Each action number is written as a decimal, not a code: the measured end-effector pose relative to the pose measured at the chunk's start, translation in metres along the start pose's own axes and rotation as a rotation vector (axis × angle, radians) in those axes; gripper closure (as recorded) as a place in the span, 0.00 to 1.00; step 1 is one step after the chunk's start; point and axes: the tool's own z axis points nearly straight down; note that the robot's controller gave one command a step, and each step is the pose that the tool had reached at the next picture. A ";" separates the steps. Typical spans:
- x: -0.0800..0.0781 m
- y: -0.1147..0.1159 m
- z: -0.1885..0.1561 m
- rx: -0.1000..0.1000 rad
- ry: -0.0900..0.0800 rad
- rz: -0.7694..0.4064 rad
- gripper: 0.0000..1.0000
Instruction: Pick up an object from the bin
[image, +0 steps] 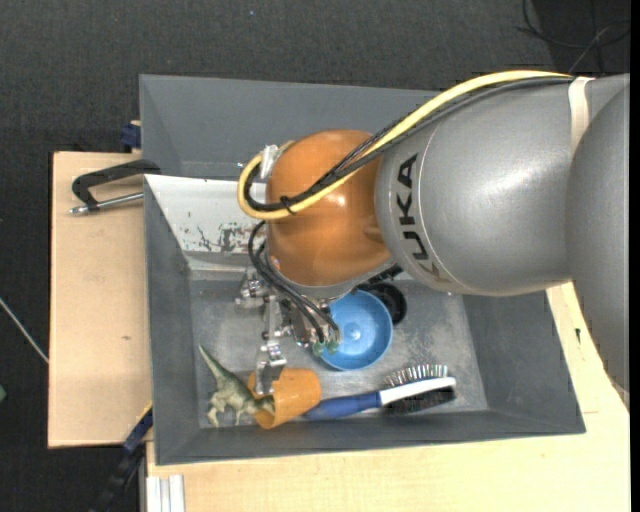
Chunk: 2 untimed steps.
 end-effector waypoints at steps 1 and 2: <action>-0.020 -0.047 0.070 0.006 -0.015 -0.315 0.00; -0.030 -0.060 0.077 0.006 -0.008 -0.572 0.00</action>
Offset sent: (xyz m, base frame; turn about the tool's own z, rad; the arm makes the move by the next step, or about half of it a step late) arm 0.0267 -0.0557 -0.1052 -0.3698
